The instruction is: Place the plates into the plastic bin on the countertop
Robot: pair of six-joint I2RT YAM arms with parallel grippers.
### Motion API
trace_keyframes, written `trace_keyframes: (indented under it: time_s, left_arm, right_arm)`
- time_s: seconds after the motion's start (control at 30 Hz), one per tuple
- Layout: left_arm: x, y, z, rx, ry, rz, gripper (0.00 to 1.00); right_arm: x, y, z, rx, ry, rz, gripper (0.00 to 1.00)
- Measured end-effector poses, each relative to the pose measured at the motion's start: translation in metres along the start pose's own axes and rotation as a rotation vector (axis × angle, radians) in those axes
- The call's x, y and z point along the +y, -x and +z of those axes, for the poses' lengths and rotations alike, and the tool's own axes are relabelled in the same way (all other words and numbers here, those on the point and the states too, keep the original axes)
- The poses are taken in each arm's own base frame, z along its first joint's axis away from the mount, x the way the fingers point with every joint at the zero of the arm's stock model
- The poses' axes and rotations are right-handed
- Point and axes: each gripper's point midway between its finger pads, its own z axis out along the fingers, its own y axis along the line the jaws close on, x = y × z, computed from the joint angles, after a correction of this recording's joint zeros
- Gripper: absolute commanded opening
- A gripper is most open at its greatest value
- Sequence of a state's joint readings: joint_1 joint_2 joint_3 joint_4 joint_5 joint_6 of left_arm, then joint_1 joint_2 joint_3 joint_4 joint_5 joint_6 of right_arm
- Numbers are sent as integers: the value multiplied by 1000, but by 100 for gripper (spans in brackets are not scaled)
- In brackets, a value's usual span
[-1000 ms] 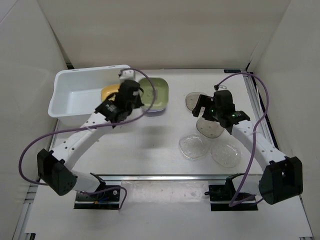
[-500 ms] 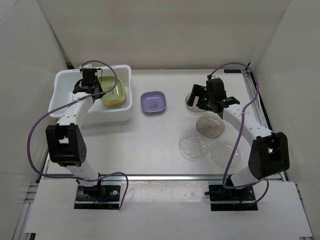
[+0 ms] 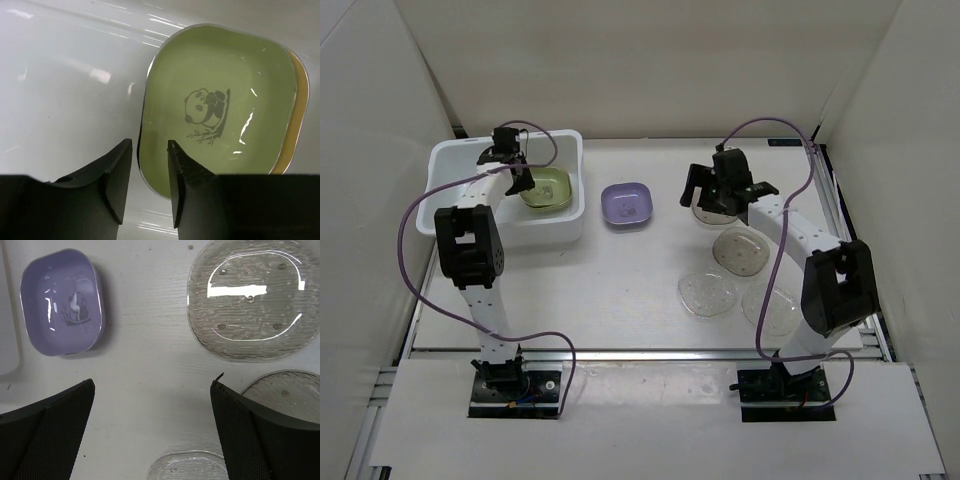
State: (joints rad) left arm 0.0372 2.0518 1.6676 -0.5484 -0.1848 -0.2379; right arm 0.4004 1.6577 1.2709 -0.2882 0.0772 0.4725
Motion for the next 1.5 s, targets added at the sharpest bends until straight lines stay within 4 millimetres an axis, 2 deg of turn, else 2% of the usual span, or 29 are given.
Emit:
trace_keyframes:
  time_s: [0.03,0.13,0.17,0.2,0.33,0.4,0.47,0.53,0.63,0.73,0.77,0.83,0.93,1.0,1.1,1.33,1.5]
  left_arm:
    - [0,2,1,2,5,-1,60]
    - [2,6,-1,4,15,-1,77]
    - [3,8,-3,1,17,-1,93]
    - [3,11,-5,-3,17,-2,99]
    - [2,20,-24,-24,7,-12,99]
    - [0,33,-44,-65,-8,-17,99]
    - [-11,47,-75,-126,-41,-13,99]
    - [-39,57,-115,-206,-110,7,99]
    - [-101,50,-179,-287,-259,61,99]
    - [-166,18,-231,-305,-434,109,99]
    - [-185,0,-243,-288,-487,124,99]
    - [-210,-34,-251,-230,-546,148,99]
    - [-234,-89,-247,-130,-561,180,99]
    - [-242,-123,-238,-62,-536,176,99]
    - [-249,-162,-218,27,-464,104,98]
    - [-243,-194,-138,114,-180,-202,96]
    - [-236,-198,-100,138,-40,-386,94]
  right_arm:
    - [1,1,1,0,0,-2,99]
    - [6,2,6,1,5,-8,99]
    - [8,3,8,2,7,-9,99]
    - [9,3,10,4,7,-11,99]
    - [10,4,14,6,4,-14,99]
    - [10,5,13,2,1,-17,99]
    - [8,6,13,-3,-10,-20,99]
    - [5,5,11,-7,-22,-23,99]
    - [1,6,2,-19,-38,-23,99]
    - [-5,6,-12,-34,-47,-16,99]
    - [-9,6,-18,-41,-50,-8,99]
    - [-18,4,-30,-52,-59,23,99]
    - [-37,-4,-46,-65,-81,75,99]
    - [-49,-11,-57,-69,-95,102,99]
    - [-62,-17,-67,-73,-109,127,99]
    - [-57,-28,-77,-56,-66,137,99]
    - [-57,-36,-84,-47,-57,136,99]
